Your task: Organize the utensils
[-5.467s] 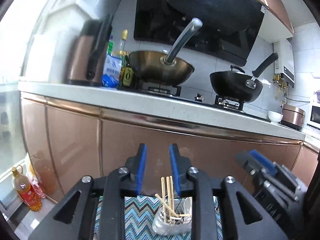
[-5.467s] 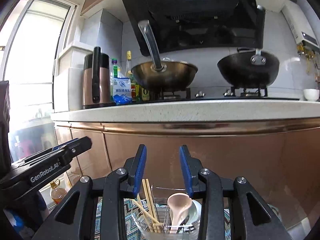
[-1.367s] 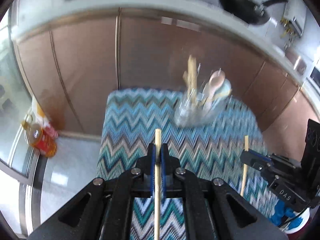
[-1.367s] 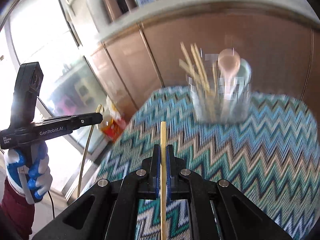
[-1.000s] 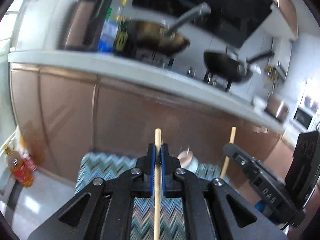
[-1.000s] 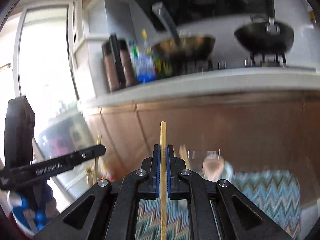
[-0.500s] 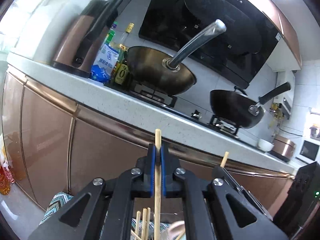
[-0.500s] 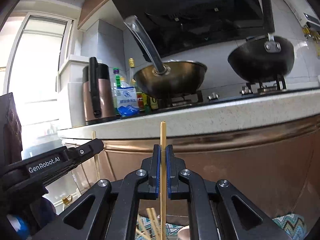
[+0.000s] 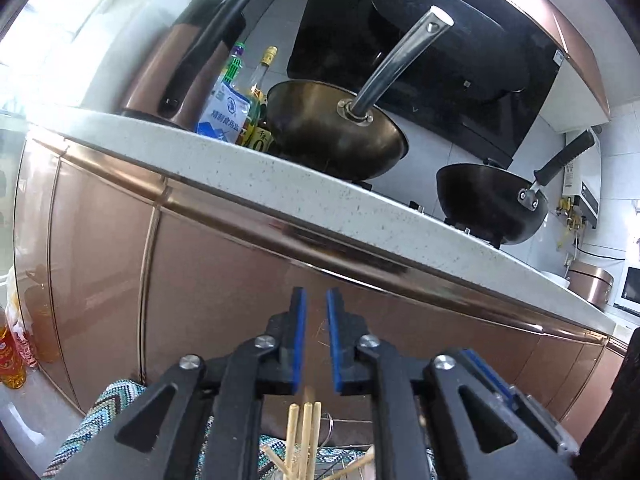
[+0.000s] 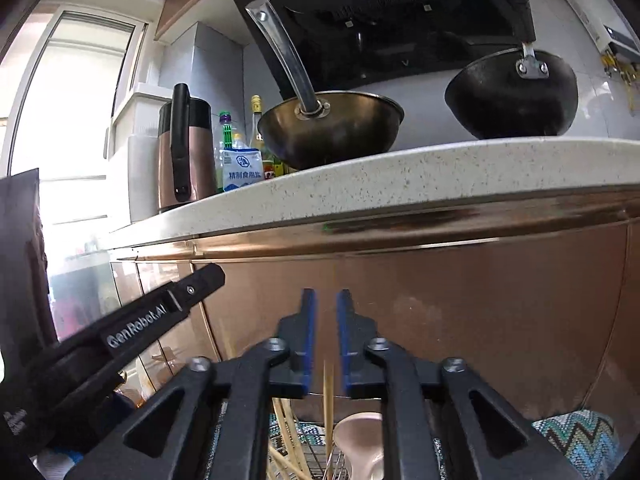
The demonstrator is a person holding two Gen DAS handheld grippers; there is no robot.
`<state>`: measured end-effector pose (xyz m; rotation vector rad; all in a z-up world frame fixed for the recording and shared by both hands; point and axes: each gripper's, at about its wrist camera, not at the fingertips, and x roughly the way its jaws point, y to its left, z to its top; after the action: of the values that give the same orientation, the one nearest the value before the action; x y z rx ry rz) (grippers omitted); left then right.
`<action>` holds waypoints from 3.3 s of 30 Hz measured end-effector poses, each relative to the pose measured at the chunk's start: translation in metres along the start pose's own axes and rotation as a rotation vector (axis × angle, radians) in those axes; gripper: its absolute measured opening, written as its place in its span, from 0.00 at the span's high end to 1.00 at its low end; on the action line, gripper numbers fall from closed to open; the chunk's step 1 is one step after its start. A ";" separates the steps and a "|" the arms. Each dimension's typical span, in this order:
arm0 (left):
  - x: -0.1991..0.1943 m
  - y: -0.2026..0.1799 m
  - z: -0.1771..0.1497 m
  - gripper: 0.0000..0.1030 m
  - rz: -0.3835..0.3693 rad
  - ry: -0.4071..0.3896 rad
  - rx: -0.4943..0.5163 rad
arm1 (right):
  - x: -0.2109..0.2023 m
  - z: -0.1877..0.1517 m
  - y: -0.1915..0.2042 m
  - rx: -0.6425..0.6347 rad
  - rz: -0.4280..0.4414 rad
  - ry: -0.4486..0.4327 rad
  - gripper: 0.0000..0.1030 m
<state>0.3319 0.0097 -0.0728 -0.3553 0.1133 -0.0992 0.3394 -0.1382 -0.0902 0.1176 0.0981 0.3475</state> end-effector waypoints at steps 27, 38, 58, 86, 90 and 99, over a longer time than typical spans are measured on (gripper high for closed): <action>-0.189 0.009 0.076 0.51 0.166 0.032 0.159 | -0.214 0.064 0.012 -0.026 -0.301 -0.029 0.45; -0.244 0.004 0.055 0.46 0.274 0.111 0.275 | -0.287 0.048 0.040 -0.119 -0.405 -0.021 0.21; -0.292 -0.004 0.051 0.33 0.326 0.077 0.304 | -0.350 0.050 0.039 -0.117 -0.485 -0.075 0.00; -0.315 0.006 0.061 0.26 0.431 0.000 0.338 | -0.363 0.045 0.024 -0.135 -0.569 -0.054 0.00; -0.316 0.008 0.063 0.26 0.424 -0.007 0.327 | -0.366 0.046 0.022 -0.129 -0.573 -0.064 0.00; -0.311 0.004 0.061 0.26 0.414 -0.004 0.323 | -0.360 0.043 0.021 -0.134 -0.589 -0.041 0.00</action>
<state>0.0321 0.0704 0.0116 -0.0046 0.1621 0.2910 0.0009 -0.2474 -0.0177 -0.0392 0.0646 -0.2368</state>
